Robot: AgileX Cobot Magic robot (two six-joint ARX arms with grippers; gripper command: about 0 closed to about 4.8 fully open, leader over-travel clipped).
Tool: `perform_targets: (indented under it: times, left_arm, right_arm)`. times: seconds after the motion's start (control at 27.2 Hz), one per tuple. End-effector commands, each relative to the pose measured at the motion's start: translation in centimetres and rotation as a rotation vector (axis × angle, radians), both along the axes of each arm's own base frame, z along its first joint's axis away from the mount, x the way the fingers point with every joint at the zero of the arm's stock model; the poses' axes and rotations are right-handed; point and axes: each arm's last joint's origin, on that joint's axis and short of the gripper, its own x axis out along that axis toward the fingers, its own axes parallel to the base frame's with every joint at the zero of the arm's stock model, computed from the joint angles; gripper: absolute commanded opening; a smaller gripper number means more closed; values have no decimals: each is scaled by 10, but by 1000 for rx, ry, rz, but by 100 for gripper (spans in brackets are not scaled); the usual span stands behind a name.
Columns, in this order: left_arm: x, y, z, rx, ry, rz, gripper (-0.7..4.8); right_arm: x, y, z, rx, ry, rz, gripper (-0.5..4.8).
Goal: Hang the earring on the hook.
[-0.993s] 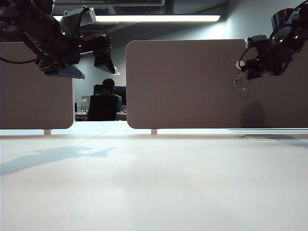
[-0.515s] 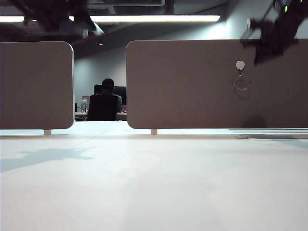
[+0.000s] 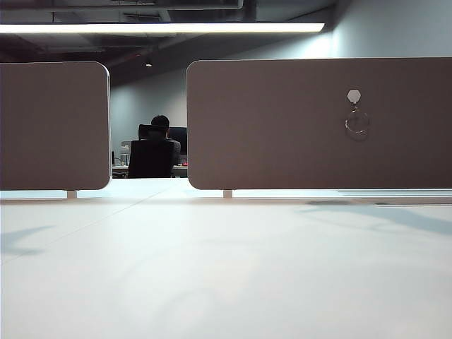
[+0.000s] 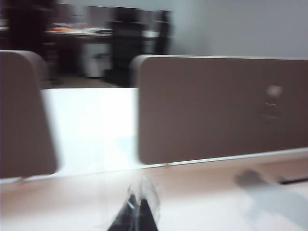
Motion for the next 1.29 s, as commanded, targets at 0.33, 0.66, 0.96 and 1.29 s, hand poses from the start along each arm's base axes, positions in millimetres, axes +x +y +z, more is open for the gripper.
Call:
perform_targets:
  times: [0.33, 0.66, 0.96, 1.29]
  left_arm:
    - [-86, 33, 5, -80, -60, 23, -6]
    - [-120, 46, -13, -108, -90, 16, -6]
    - [-114, 44, -47, -78, 38, 20, -6]
    - [-85, 33, -100, -137, 70, 16, -6]
  right_arm:
    - [-116, 21, 26, -55, -11, 134, -7]
    - [-225, -15, -35, 135, -93, 145, -7]
    - [-302, -44, -119, 157, -115, 120, -7]
    - [-314, -47, -220, 214, -114, 143, -7]
